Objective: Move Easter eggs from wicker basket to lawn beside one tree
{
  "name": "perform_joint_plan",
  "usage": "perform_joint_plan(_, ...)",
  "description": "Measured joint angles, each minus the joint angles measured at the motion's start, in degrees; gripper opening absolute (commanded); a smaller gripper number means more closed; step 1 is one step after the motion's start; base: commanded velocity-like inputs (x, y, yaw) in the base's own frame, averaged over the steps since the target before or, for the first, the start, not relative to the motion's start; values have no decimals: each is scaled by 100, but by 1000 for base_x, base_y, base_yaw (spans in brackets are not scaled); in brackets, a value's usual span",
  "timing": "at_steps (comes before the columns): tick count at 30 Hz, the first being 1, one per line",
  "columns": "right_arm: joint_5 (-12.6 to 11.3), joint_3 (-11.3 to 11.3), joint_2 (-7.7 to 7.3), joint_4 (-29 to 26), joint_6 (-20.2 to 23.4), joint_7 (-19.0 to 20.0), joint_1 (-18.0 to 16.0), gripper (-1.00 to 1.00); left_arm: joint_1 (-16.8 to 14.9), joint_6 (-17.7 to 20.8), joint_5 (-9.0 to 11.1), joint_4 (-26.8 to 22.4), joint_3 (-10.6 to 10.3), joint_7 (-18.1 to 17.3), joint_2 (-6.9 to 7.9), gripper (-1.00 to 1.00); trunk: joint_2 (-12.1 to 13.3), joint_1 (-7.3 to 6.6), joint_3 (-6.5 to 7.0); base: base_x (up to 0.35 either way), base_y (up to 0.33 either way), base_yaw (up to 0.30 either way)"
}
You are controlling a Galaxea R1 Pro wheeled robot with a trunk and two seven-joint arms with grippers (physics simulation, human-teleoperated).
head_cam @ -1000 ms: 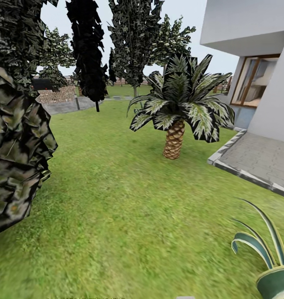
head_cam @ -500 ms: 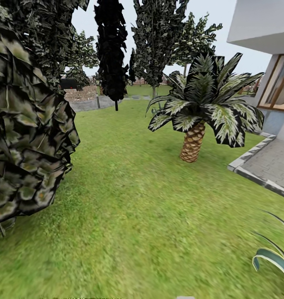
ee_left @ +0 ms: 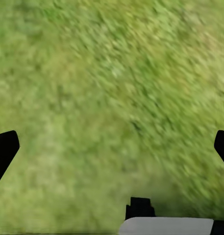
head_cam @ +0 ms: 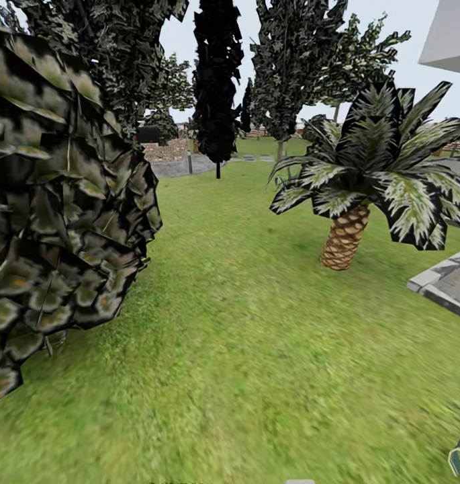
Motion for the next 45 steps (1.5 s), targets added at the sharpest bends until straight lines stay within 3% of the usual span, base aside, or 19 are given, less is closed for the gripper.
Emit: perform_joint_plan(45, 23, 1, 9, 79, 0, 0, 0, 100, -5, -3, -7, 27, 2, 0, -2, 100, 0, 0, 0, 0, 0, 289)
